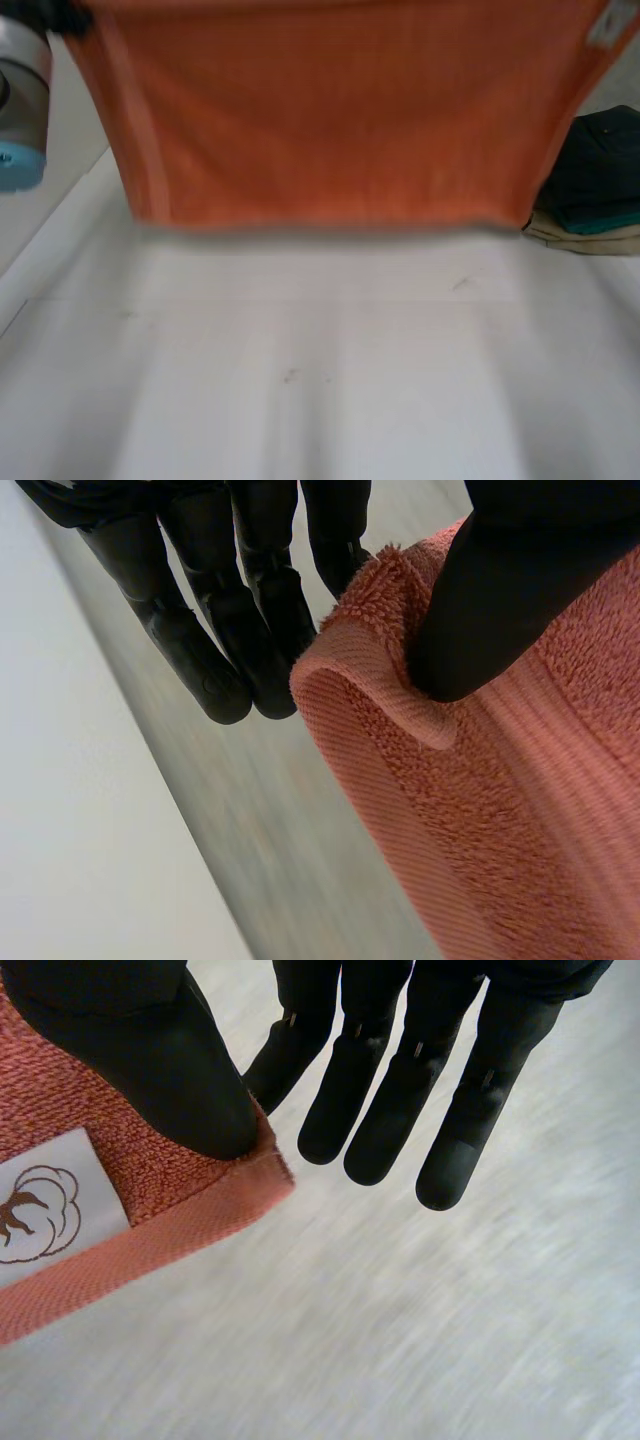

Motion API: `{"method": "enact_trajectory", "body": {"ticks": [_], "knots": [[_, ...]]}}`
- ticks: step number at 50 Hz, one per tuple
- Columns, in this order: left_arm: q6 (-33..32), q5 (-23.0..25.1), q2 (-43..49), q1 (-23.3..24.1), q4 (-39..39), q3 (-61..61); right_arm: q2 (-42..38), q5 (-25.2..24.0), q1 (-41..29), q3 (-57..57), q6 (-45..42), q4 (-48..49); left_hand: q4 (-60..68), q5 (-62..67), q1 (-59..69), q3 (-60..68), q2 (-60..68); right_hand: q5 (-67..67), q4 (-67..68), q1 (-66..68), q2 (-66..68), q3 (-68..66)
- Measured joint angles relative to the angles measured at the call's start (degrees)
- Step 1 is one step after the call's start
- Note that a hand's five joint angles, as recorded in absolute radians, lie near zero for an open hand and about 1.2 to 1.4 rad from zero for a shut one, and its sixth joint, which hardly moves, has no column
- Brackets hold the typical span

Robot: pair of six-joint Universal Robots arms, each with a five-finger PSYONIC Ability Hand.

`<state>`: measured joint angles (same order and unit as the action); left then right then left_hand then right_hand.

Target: Fold the laundry.

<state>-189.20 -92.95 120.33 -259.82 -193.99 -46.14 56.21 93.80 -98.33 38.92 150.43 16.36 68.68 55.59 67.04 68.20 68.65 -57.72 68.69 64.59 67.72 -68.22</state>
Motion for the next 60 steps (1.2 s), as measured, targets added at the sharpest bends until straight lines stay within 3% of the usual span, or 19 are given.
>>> {"method": "enact_trajectory", "body": {"ticks": [5, 8, 20, 29, 32, 38, 44, 45, 47, 52, 58, 60], "knots": [[6.7, -0.8, -1.5, -0.6, -11.6, -1.6, 2.4, -0.8, -0.2, 2.7, 5.2, 10.3, 0.0, 0.0, 0.0, 0.0, 0.0, -0.1, 0.0, 0.0, 0.0, 0.0], [8.7, -0.8, -2.2, -1.1, -14.3, -4.4, 3.5, -2.2, -0.5, 5.3, 6.2, 11.6, 0.0, 0.0, 0.0, 0.0, 0.0, -0.3, 0.0, 0.0, 0.0, 0.0], [8.8, 1.9, 0.3, -2.6, -12.6, -23.6, 2.6, -10.1, -1.3, 20.3, 5.9, 5.4, 0.0, 0.0, 0.0, 0.0, 0.0, -0.4, 0.1, 0.0, 0.0, 0.0], [4.9, 3.3, 3.6, -2.6, -11.4, -36.9, -2.1, -13.0, -0.3, 31.6, 2.6, 1.6, 0.0, 0.0, 0.0, 0.0, 0.0, -0.4, 0.1, 0.0, 0.0, 0.0], [2.0, 4.1, 3.1, -2.6, -9.4, -41.4, -2.8, -13.3, 0.4, 34.8, -0.8, -2.4, 0.0, 0.0, 0.0, 0.0, 0.0, -0.4, 0.1, 0.0, 0.0, 0.0], [-7.4, 6.6, -3.6, -3.2, 2.1, -51.1, 0.7, -13.3, 2.9, 40.6, -13.0, -20.4, 0.0, 0.0, 0.0, 0.0, 0.0, -0.4, 0.1, 0.0, 0.0, 0.0], [-20.6, 8.4, -14.9, -6.0, 21.2, -59.6, 10.0, -14.3, 8.2, 47.3, -28.7, -45.6, 0.0, 0.0, 0.0, 0.0, 0.0, -0.4, 0.1, 0.0, 0.0, 0.0], [-20.6, 8.4, -14.9, -6.0, 21.2, -59.6, 10.0, -14.3, 8.2, 47.3, -28.7, -45.6, 0.0, 0.0, 0.0, 0.0, 0.0, -0.4, 0.1, 0.0, 0.0, 0.0], [-27.0, 9.8, -20.0, -7.9, 29.3, -62.8, 14.0, -15.6, 10.3, 49.7, -34.5, -52.6, 0.0, 0.0, 0.0, 0.0, 0.0, -0.5, 0.1, 0.0, 0.0, -0.1], [-31.3, 12.4, -24.0, -8.7, 32.7, -64.4, 16.2, -16.9, 10.8, 50.8, -36.5, -53.0, 0.0, 0.0, 0.0, 0.0, 0.0, -0.6, 0.1, 0.0, 0.0, -0.1], [-28.7, 12.2, -23.5, -7.0, 27.0, -61.4, 13.8, -16.6, 8.6, 48.9, -31.6, -44.3, 0.0, 0.0, 0.0, 0.0, 0.0, -0.6, 0.1, 0.0, 0.0, -0.1], [-25.2, 9.0, -20.3, -5.9, 21.1, -56.9, 11.1, -15.2, 6.8, 46.6, -26.7, -36.7, 0.0, 0.0, 0.0, 0.0, 0.0, -0.6, 0.1, 0.0, 0.0, -0.1]]}}
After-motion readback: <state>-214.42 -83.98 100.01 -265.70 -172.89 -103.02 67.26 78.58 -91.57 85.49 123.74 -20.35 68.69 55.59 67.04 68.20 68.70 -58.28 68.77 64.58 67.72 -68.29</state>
